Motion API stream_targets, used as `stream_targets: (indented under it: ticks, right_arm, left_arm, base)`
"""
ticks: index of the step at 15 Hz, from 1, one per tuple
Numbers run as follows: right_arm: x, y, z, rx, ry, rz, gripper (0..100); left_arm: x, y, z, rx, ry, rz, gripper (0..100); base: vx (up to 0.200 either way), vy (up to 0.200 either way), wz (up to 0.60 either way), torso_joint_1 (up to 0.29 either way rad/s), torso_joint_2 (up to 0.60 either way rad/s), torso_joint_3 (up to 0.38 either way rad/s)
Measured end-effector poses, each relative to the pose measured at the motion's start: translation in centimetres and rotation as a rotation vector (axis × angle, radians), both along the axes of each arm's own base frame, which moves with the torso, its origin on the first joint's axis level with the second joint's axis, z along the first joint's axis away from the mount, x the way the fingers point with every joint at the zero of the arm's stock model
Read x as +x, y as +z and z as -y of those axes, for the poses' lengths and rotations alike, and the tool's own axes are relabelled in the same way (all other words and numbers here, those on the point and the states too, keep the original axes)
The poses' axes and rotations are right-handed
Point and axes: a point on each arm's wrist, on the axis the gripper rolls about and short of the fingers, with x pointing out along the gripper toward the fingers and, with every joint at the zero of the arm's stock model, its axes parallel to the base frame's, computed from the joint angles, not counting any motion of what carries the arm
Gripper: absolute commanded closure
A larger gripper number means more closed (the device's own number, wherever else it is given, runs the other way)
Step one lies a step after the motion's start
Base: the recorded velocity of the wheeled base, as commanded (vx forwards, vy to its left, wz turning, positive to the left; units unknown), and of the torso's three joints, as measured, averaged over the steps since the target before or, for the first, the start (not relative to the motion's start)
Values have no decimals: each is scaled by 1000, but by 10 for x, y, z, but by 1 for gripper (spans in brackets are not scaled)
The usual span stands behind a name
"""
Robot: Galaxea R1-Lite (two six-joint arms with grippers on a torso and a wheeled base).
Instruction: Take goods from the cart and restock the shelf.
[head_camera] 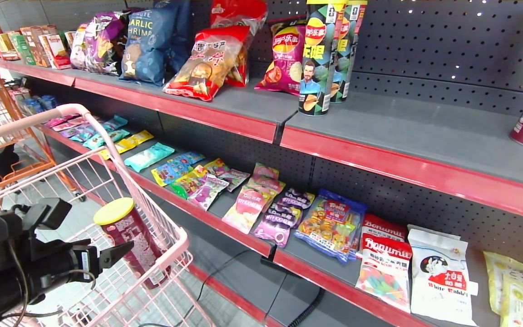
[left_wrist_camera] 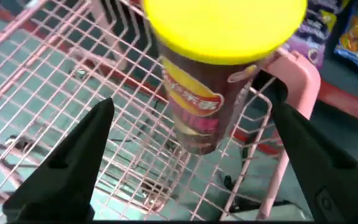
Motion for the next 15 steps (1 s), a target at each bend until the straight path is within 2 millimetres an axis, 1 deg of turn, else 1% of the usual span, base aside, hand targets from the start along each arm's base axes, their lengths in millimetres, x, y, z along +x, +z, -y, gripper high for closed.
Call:
stream_targets:
  ticks: [4,8,11,13,15]
  right_arm:
    - [0,0,0,1,0,0,0]
    - [0,0,0,1,0,0,0]
    - [0,0,0,1,0,0,0]
    - [0,0,0,1,0,0,0]
    - [0,0,0,1,0,0,0]
  left_arm:
    - [19,-3,-2,20,-114,17,0]
    - [37,-4,-13,67,-221,66,0]
    - [50,-7,-21,100,-357,128,0]
    - [57,-10,-23,111,-421,151,0]
    - [60,-15,-24,119,-444,149,0]
  base:
    - [0,0,0,0,0,0]
    - [0,0,0,0,0,0]
    - [0,0,0,0,0,0]
    - [0,0,0,0,0,0]
    - [0,0,0,0,0,0]
